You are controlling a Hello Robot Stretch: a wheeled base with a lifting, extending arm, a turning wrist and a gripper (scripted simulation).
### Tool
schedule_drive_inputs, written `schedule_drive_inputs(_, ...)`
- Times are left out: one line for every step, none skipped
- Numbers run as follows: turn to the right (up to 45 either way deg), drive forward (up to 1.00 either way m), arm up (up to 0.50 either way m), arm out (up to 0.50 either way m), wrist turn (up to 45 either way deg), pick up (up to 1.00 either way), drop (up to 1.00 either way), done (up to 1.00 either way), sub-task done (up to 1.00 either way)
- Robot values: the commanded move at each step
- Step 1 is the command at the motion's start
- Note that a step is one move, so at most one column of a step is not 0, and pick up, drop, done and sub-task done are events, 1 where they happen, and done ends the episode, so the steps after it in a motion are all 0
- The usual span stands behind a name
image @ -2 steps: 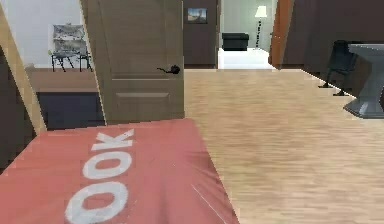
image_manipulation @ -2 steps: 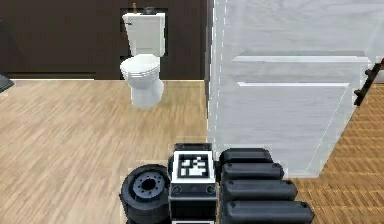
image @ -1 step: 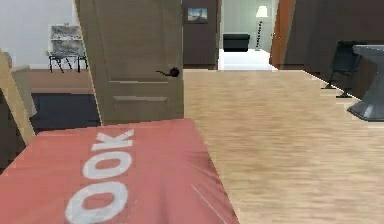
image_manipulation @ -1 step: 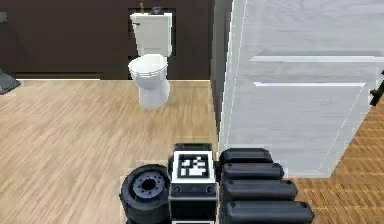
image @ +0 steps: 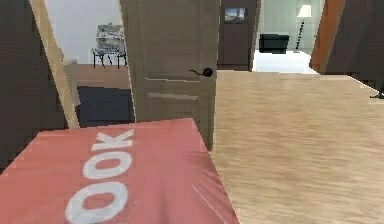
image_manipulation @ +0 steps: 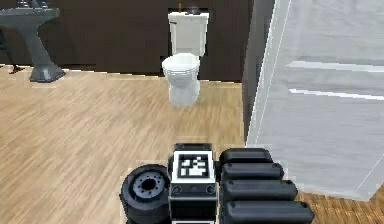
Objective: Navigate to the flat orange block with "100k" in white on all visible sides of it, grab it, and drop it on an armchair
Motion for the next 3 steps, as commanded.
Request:
schedule_drive_inputs(0.0, 1.0, 0.0, 0.0, 0.0, 0.0, 0.0, 0.0, 0.0)
schedule_drive_inputs(-3.0, 0.0, 0.0, 0.0, 0.0, 0.0, 0.0, 0.0, 0.0)
schedule_drive_inputs(0.0, 0.55, 0.0, 0.0, 0.0, 0.0, 0.0, 0.0, 0.0)
